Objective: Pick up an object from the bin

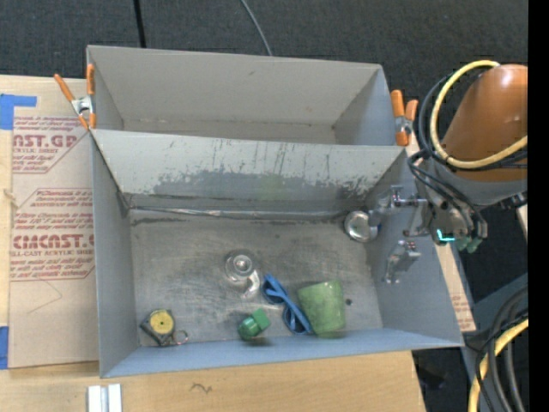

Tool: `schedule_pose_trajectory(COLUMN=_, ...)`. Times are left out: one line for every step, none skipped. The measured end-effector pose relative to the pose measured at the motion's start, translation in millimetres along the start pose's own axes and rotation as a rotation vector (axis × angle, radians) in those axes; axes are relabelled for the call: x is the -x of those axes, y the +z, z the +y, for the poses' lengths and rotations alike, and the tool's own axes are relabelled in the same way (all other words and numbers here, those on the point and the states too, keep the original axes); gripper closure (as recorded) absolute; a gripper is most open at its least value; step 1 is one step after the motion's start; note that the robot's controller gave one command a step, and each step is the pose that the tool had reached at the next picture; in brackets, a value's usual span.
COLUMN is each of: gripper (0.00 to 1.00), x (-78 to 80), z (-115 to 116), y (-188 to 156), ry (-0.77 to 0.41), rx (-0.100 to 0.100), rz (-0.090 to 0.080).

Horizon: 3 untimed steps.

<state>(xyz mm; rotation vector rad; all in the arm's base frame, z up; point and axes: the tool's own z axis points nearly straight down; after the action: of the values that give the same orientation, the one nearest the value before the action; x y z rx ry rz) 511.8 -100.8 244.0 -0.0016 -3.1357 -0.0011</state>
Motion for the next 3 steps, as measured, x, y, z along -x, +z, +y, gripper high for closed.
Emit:
schedule_pose_trajectory(gripper=0.0, x=-10.0, z=62, y=102, ry=-0.15, rx=0.002, rz=0.001)
schedule_pose_trajectory(gripper=0.0, x=-13.2, z=57, y=136, ry=-0.258, rx=-0.002, rz=-0.011)
schedule_pose_trajectory(gripper=0.0, x=30.9, z=35, y=162, ry=-0.391, rx=-0.008, rz=0.01)
